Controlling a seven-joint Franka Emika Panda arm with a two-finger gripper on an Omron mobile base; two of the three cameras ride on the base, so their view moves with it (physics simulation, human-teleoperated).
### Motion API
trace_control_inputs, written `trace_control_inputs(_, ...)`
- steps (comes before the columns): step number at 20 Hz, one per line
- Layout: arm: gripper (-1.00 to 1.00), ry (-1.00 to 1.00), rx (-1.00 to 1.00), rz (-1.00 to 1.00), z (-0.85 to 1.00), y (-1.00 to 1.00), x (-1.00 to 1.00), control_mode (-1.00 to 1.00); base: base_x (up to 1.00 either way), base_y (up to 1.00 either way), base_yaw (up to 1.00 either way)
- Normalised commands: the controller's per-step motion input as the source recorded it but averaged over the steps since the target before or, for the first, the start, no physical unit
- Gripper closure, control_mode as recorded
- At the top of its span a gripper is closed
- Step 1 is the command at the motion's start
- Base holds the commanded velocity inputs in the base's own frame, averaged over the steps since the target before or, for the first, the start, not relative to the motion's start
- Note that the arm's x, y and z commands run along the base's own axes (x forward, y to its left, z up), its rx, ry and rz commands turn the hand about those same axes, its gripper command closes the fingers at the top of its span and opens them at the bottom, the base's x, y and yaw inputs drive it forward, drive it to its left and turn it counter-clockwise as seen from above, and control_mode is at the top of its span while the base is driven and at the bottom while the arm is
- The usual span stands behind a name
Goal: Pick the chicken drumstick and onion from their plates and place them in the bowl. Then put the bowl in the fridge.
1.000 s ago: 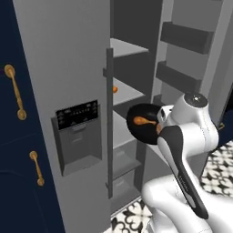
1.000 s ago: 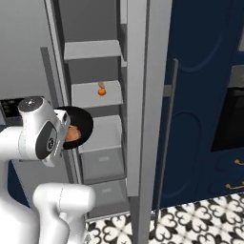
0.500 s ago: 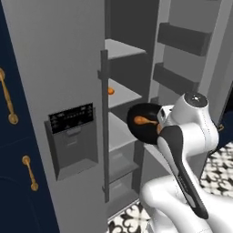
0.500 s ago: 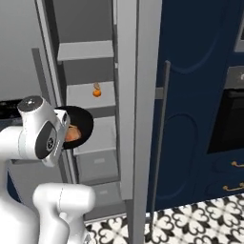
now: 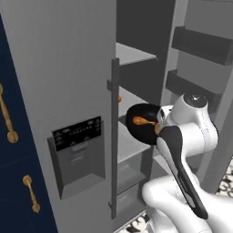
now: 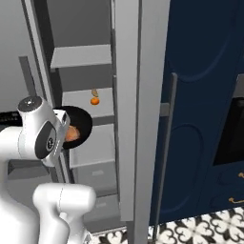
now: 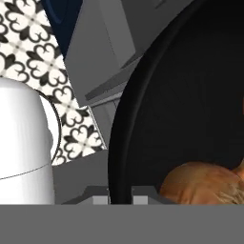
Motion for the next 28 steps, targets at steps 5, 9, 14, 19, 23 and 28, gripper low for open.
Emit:
trace_control_inputs(5, 1.0, 0.0, 0.0, 0.0, 0.0, 0.0, 0.0, 1.0, 0.25, -0.35, 0.0)
trace_control_inputs(9, 1.0, 0.0, 0.0, 0.0, 0.0, 0.0, 0.0, 1.0, 0.61, 0.0, 0.02)
trace_control_inputs(14, 1.0, 0.0, 0.0, 0.0, 0.0, 0.0, 0.0, 1.0, 0.57, -0.07, 0.05)
trace_control_inputs(19, 1.0, 0.0, 0.0, 0.0, 0.0, 0.0, 0.0, 1.0, 0.04, -0.47, 0.04)
trace_control_inputs(23, 1.0, 0.0, 0.0, 0.0, 0.0, 0.0, 0.0, 1.0, 0.14, -0.17, 0.05)
trace_control_inputs(28, 1.0, -0.03, 0.0, 0.04, 0.0, 0.0, 0.05, -1.0, 0.03, 0.0, 0.01)
